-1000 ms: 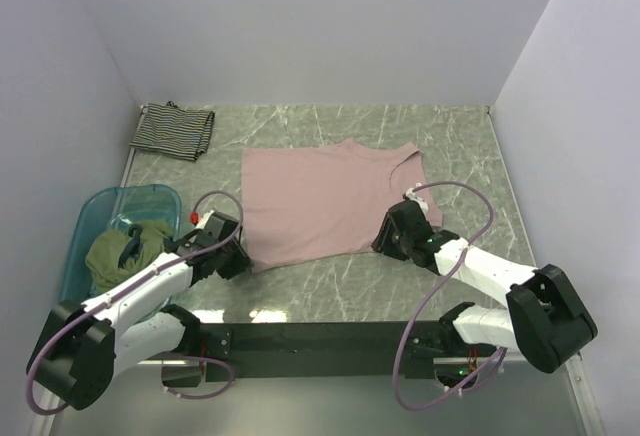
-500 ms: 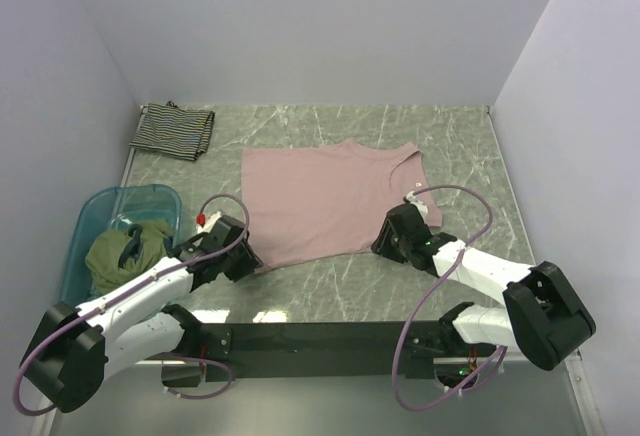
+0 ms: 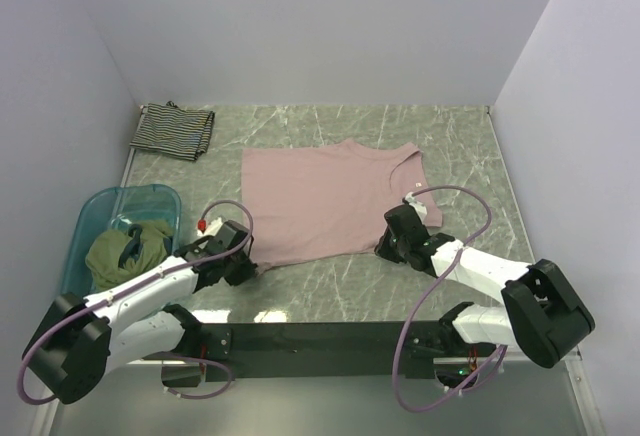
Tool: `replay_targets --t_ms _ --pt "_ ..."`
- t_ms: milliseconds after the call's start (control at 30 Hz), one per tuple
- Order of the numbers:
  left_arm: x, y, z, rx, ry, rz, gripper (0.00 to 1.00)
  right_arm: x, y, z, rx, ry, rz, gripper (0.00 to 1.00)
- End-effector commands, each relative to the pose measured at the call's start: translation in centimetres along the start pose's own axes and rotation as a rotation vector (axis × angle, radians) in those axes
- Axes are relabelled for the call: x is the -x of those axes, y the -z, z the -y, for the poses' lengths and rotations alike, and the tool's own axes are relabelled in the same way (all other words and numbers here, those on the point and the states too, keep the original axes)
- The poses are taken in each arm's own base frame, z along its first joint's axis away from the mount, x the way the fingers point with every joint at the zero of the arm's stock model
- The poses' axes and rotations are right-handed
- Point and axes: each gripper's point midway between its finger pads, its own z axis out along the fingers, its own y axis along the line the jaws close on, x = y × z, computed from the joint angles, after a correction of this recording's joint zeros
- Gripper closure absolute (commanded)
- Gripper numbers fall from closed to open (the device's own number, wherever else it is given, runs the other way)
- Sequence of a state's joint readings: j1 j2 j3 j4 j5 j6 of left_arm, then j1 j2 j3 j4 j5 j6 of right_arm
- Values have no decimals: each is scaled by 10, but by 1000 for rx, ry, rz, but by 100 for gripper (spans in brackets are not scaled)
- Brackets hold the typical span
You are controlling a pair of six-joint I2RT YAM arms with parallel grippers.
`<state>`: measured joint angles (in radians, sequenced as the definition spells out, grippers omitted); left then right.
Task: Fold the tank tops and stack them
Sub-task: Fold the tank top
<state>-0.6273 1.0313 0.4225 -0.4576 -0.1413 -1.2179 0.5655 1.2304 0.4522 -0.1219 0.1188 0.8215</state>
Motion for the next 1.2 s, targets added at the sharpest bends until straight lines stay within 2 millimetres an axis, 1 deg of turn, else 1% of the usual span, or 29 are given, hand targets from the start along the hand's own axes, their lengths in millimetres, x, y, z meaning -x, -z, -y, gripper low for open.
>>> replay_targets --t_ms 0,33,167,233,267,333,367,400,433,500,600,667,700,733,767,800,833,867,900,933,967,1000,1033,1067,1100,1133,1167 --pt "7 2 0 28 6 29 94 5 4 2 -16 7 35 100" --pt "7 2 -1 36 1 28 99 5 5 3 -19 8 35 100" --pt "12 10 6 28 -18 41 99 11 14 4 -26 17 57 100" --pt "17 16 13 3 -22 55 99 17 20 3 -25 26 81 100" --pt "17 19 13 4 -29 52 99 21 23 2 -28 30 88 100" --pt "22 25 21 -19 -43 63 99 28 27 1 -39 43 107 100" --pt "25 27 24 -21 -45 69 99 34 29 -3 -36 51 117 100" --pt "29 31 31 -36 -46 82 99 36 29 -6 -35 52 123 100" --pt "31 31 33 -35 -53 88 99 39 29 -8 -34 55 128 100" --pt "37 33 42 -50 -56 103 99 44 28 -14 -33 68 129 100" --pt "44 32 55 -65 -59 115 99 54 25 -23 -38 86 134 100" --pt "50 30 60 -71 -60 123 99 63 22 -31 -42 103 143 100" --pt "58 29 65 -76 -45 136 99 67 21 -33 -51 106 149 100" --pt "62 28 66 -74 -51 143 99 75 21 -40 -42 115 160 100" --pt "69 29 71 -85 -44 152 99 75 16 -41 -54 124 148 100" --pt "78 25 71 -81 -22 160 99 77 13 -45 -54 129 146 100" --pt "84 25 73 -85 -21 168 99 85 13 -53 -45 128 156 100" --pt "91 25 75 -90 -12 175 99 85 6 -53 -61 141 142 100" --pt "102 21 72 -78 6 185 99 88 3 -55 -64 144 142 100" --pt "109 20 75 -86 15 196 99 95 2 -62 -59 146 150 100" --pt "117 20 77 -89 24 207 99 95 -5 -61 -74 154 138 100" --pt "127 15 74 -74 45 216 99 97 -8 -61 -79 159 135 100" --pt "133 13 76 -78 47 222 99 104 -8 -68 -67 158 142 100" --pt "140 13 79 -82 53 234 99 103 -15 -67 -77 161 127 100" --pt "144 6 77 -65 65 231 99 106 -17 -68 -78 162 125 100" --pt "146 2 77 -62 64 225 99 112 -19 -74 -70 167 132 100" --pt "152 1 81 -72 68 233 99 112 -25 -73 -81 172 121 100"
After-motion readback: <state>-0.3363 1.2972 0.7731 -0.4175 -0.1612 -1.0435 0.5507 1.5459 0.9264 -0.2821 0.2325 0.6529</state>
